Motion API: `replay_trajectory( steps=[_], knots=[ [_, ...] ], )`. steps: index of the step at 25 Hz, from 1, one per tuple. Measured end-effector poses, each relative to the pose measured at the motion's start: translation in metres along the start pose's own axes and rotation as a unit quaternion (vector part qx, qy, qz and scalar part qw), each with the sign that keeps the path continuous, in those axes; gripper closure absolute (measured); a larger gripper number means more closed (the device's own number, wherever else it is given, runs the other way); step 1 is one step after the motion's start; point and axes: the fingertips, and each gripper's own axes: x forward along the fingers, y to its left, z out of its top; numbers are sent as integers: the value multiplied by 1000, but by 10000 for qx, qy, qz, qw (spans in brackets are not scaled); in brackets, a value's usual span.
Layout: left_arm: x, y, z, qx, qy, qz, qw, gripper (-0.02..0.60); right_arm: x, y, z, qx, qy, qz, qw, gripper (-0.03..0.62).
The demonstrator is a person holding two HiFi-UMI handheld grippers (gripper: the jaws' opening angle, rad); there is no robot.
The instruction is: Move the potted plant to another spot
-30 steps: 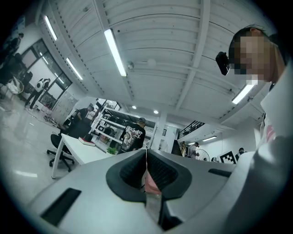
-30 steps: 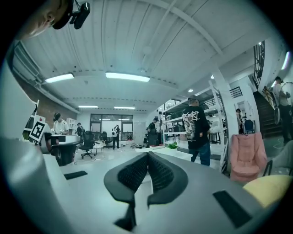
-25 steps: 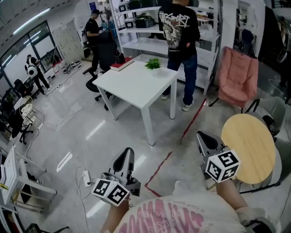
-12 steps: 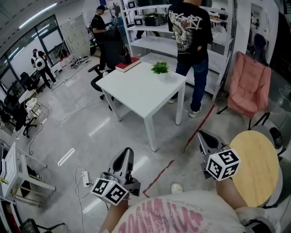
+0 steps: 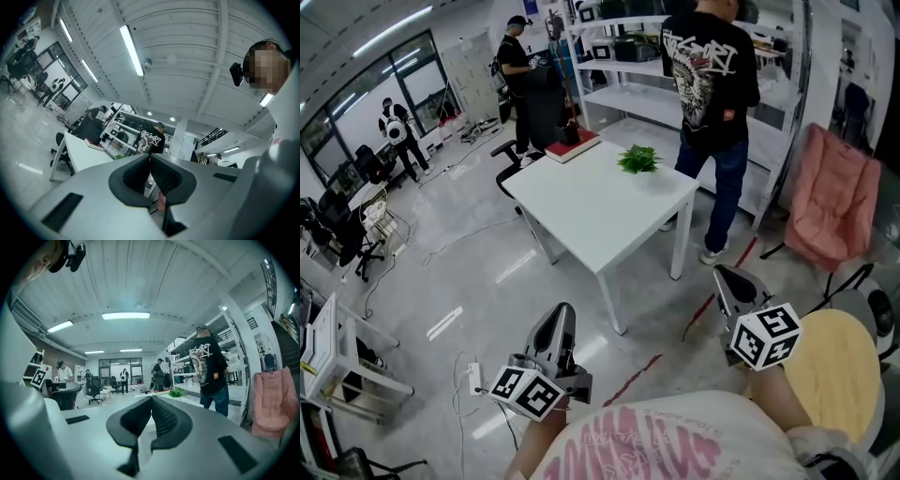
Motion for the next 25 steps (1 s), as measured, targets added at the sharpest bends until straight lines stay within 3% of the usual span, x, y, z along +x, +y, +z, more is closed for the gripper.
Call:
replay_trajectory(
  steps=[11,15,25],
  knots=[
    [64,35,-17,-104,-25,307,9995,555,65,-44,-11,30,190,273,9994,579],
    [78,52,-27,-179,158,404,9989,555,89,-56,-25,170,386,259,9988,579],
    [146,132,-13,-204,412,410,9981,555,177,-74,-35,391,553,12,9977,579]
  ],
)
